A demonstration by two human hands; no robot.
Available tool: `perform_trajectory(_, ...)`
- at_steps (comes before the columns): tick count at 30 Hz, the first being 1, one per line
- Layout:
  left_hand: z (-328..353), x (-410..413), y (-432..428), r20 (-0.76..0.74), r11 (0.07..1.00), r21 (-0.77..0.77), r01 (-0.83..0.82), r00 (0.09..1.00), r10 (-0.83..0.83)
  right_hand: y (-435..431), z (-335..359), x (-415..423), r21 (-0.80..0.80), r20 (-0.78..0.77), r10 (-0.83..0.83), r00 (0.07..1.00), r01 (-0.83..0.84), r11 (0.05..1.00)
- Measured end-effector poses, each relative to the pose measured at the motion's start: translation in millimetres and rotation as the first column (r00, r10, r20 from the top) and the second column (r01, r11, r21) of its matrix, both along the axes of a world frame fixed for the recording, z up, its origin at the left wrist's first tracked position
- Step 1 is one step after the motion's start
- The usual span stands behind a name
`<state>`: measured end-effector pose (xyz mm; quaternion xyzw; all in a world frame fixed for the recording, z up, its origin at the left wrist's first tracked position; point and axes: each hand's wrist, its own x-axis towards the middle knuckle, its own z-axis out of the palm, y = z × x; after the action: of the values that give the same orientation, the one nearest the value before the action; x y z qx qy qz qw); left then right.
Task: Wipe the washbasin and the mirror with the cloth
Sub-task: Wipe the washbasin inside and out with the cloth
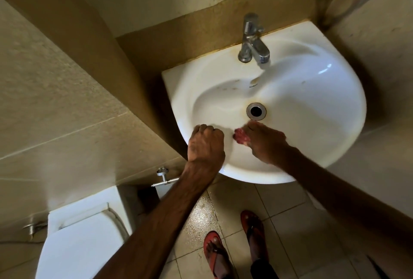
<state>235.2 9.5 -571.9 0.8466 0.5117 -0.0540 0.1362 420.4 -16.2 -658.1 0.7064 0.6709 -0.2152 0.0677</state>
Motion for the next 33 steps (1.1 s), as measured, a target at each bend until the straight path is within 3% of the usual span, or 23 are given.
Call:
perform_trajectory(4,-2.3,1.3,1.0,0.027,1.0,-0.005,-0.003,1.0,0.004,-18.7,22.2,-1.3,-0.062,0.072,-0.006,0.997,0.01,0.998)
perform_trajectory(12,-0.7,3.0,6.0,0.044,1.0,0.006,-0.023,0.999,0.023,58.0,6.8,-34.5,0.027,0.119,-0.147,0.982,0.144,0.989)
perform_trajectory(17,-4.6,-16.8,28.4,0.324,0.96,0.22,-0.174,0.941,0.096,38.0,25.0,-59.8,0.074,-0.226,-0.142,0.964,0.163,0.984)
perform_trajectory(19,-8.1,-25.7,40.7,0.33,0.943,0.264,-0.205,0.937,0.111,24.8,26.5,-70.7,0.096,-0.388,-0.185,0.903,0.239,0.966)
perform_trajectory(21,-18.5,-30.7,54.4,0.277,0.941,0.263,-0.215,0.951,0.14,20.8,23.9,-80.4,0.135,-0.524,-0.344,0.779,0.475,0.87)
perform_trajectory(23,-33.1,-31.9,64.8,0.243,0.946,0.236,-0.223,0.956,0.164,33.7,23.1,-81.0,0.06,-0.597,-0.552,0.582,0.719,0.693)
perform_trajectory(25,-44.2,-29.9,70.4,0.271,0.941,0.252,-0.227,0.95,0.156,51.8,25.9,-79.6,-0.131,-0.7,-0.676,0.23,0.889,0.439)
perform_trajectory(27,-49.9,-26.4,73.2,0.343,0.917,0.3,-0.262,0.927,0.153,72.3,29.7,-84.2,-0.398,-0.771,-0.599,-0.214,0.897,0.191)
perform_trajectory(29,-55.1,-23.1,74.9,0.453,0.887,0.319,-0.333,0.876,0.166,93.3,31.8,-94.9,-0.598,-0.763,-0.4,-0.509,0.789,0.137)
perform_trajectory(30,-56.4,-22.5,75.0,0.517,0.877,0.304,-0.372,0.838,0.176,103.2,32.7,-101.4,-0.645,-0.748,-0.333,-0.574,0.747,0.159)
perform_trajectory(33,-62.8,-21.6,73.5,0.664,0.884,0.236,-0.404,0.731,0.157,133.0,17.9,-103.5,-0.639,-0.743,-0.35,-0.571,0.76,0.117)
